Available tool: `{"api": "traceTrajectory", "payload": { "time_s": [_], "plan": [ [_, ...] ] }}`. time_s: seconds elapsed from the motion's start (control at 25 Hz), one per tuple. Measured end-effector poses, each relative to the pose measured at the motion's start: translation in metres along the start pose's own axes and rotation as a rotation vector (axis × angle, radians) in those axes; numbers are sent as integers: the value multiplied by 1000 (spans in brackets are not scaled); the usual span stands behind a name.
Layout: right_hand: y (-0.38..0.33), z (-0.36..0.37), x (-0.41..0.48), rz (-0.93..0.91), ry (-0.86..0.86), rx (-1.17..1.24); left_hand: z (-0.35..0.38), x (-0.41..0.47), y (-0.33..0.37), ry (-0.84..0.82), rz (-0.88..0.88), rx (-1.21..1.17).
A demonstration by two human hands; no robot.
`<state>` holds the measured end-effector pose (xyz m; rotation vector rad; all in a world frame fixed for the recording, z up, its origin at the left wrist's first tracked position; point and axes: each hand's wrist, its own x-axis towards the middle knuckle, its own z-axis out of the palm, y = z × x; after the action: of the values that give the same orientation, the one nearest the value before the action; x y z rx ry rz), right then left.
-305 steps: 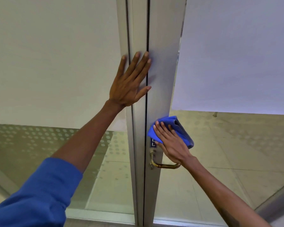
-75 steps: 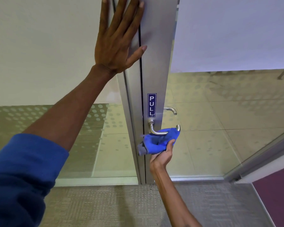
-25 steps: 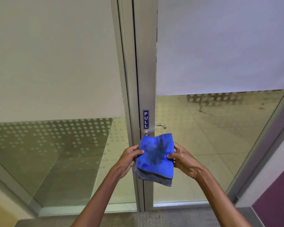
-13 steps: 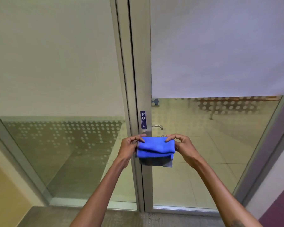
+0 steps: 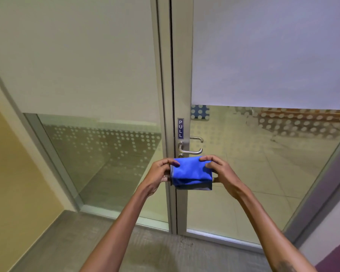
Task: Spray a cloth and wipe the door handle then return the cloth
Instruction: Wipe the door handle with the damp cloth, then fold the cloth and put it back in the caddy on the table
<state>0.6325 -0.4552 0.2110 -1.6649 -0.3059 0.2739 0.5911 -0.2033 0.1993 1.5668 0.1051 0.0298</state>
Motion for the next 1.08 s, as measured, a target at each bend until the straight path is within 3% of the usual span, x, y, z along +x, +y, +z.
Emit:
{"api": "traceTrajectory", "payload": {
  "time_s": [0.2,0.4,0.76,1.08],
  "plan": [
    [-2,21,-5,-78,-83,98,-8,-29,0,46,-65,-245],
    [-1,55,1,-73,-105,193,-40,-54,-9,82,-168,-134],
    [8,199,-23,12,-217,161,-118,-167,-30,657,2,-178],
    [20,339,-106,-12,-413,175,-190,-342,-46,693,-120,-295]
  ]
}}
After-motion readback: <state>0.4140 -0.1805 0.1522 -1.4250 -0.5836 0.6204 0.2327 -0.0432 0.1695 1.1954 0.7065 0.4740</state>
